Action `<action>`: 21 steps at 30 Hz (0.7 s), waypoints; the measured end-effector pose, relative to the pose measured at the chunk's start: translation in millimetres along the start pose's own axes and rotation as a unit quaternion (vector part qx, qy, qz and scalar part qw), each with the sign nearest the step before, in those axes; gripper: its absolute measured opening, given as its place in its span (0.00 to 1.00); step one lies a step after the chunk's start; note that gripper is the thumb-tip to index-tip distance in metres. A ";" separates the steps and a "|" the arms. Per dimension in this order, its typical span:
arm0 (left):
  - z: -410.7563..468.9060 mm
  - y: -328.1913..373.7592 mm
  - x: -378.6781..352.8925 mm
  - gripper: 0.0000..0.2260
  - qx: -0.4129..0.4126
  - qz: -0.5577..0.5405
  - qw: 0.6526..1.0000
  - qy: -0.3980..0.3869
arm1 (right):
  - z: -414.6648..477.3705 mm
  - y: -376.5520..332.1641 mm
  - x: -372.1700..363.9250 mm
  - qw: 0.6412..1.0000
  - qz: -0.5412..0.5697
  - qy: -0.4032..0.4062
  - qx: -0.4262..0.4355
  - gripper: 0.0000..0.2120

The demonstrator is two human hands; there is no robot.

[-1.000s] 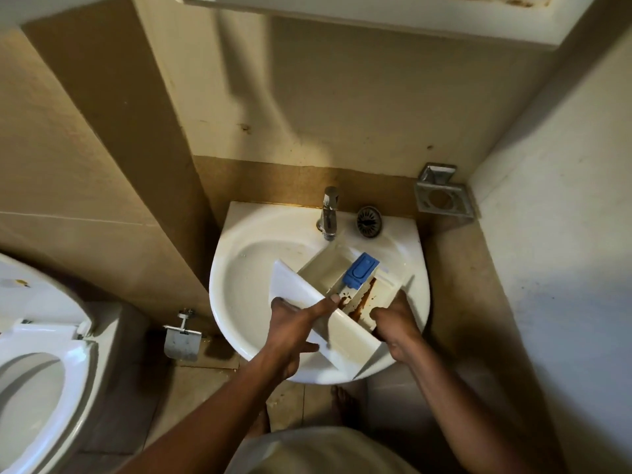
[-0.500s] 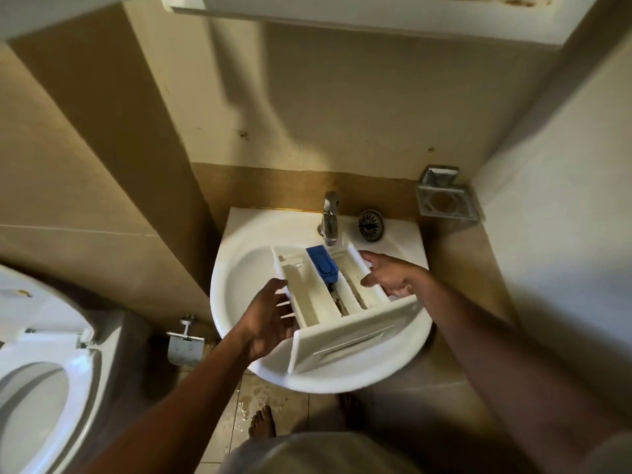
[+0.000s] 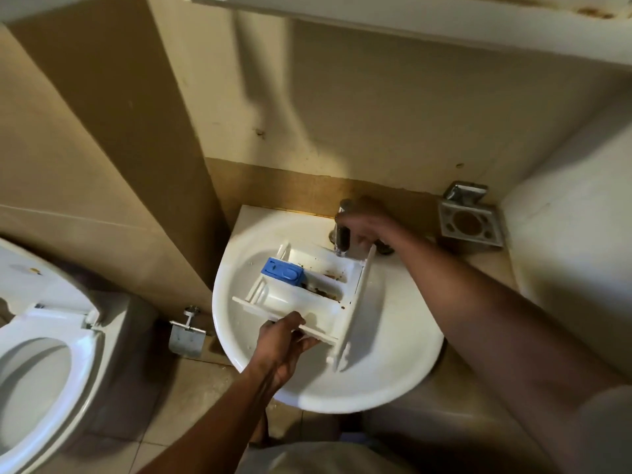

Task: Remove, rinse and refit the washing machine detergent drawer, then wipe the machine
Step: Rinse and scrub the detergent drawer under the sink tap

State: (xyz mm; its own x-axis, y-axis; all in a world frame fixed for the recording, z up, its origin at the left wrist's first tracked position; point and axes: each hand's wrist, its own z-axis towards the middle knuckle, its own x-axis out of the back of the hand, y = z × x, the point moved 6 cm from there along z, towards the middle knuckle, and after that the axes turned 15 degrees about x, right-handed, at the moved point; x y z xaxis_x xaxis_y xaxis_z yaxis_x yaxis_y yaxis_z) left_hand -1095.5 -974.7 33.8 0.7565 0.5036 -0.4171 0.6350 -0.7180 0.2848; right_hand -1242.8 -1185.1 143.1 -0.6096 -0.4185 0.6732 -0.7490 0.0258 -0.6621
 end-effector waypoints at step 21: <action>-1.5 11.5 -5.4 0.09 -0.011 -0.046 0.999 -0.009 | 22.5 -30.5 15.5 0.904 -0.400 -0.045 0.142 0.12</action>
State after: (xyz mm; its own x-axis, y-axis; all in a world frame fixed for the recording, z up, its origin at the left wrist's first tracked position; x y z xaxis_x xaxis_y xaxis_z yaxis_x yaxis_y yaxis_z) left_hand -1092.0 -985.0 40.6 0.6915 0.5592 -0.4573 0.7058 -0.6580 0.2625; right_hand -1223.5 -1212.8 166.3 0.1309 -0.2718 0.9534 -0.8362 -0.5469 -0.0411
